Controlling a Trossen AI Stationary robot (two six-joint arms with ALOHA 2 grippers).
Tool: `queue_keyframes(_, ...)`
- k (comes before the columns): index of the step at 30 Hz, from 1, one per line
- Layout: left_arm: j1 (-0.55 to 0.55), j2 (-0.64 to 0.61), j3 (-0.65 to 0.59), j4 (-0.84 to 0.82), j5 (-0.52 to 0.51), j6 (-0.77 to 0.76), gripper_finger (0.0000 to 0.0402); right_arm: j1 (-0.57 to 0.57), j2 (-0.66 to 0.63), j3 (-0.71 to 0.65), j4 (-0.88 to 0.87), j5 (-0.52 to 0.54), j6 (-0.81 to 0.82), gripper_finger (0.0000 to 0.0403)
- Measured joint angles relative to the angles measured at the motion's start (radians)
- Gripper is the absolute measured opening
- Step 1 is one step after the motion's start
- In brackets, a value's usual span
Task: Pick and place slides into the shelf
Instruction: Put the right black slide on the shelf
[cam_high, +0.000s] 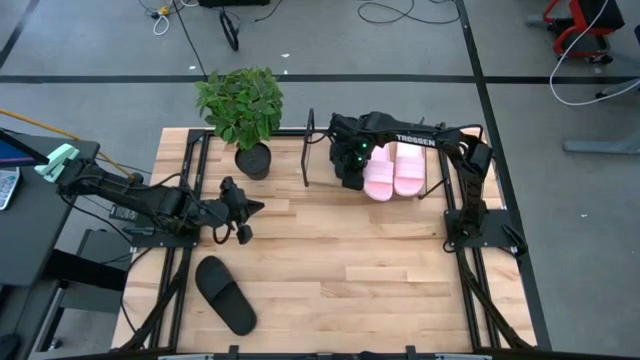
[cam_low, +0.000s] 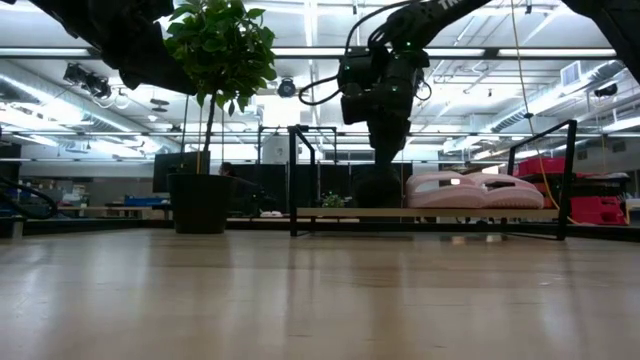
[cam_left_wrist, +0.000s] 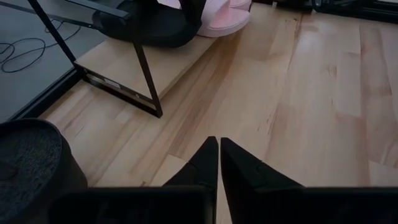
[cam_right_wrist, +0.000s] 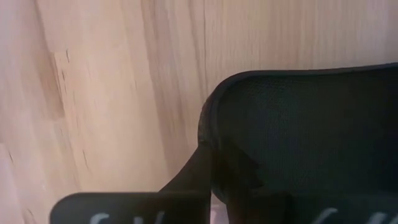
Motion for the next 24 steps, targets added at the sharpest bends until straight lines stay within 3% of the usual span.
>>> queue_keyframes(14,0.0,0.0,0.0,0.0,-0.006,-0.001,0.0009,-0.003,0.0,0.0,-0.003,0.028,0.036,0.0016)
queue_keyframes(24,0.0,0.0,0.0,0.0,-0.005,0.0,0.0026,-0.003,0.0,0.0,-0.04,0.025,0.036,0.0028)
